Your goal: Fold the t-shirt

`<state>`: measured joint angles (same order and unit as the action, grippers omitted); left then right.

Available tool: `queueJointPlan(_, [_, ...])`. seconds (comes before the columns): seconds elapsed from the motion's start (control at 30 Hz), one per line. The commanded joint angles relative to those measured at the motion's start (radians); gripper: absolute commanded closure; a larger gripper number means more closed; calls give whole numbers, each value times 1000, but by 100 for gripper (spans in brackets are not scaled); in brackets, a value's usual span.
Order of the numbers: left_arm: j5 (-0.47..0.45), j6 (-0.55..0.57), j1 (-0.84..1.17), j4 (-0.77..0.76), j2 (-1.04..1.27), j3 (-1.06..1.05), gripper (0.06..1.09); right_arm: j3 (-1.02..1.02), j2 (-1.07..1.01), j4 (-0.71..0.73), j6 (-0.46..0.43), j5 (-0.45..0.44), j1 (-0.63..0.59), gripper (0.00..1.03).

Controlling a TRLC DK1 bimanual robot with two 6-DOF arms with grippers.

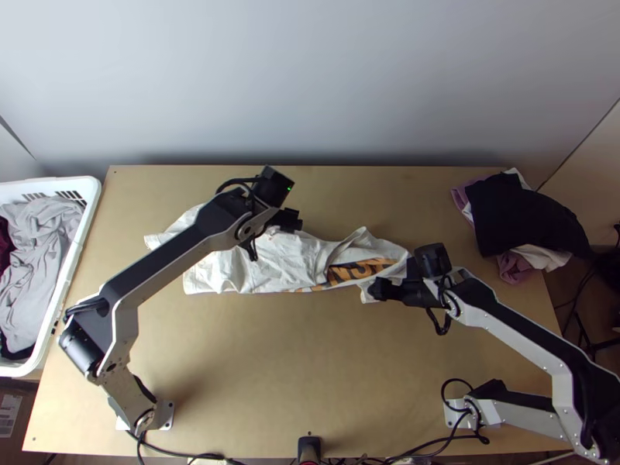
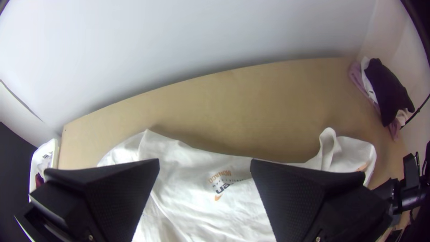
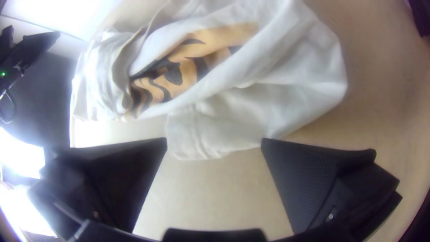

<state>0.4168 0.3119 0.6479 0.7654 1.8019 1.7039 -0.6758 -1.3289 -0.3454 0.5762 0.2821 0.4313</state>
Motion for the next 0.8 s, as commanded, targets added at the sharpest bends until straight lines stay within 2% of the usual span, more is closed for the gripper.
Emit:
queueJointPlan(0.0, [8, -19, -17, -41, -32, -63, 10, -8, 91, -126, 2, 14, 3, 5])
queueJointPlan(0.23, [8, -39, -14, -92, -30, -66, 10, 76, 125, -124, 22, 14, 37, 5])
queueJointPlan(0.6, [8, -57, -48, -101, -50, -66, 10, 36, -90, 82, 50, 14, 18, 5])
queueJointPlan(0.77, [8, -60, -60, -101, -52, -78, 10, -36, -177, 106, 71, 14, 7, 5])
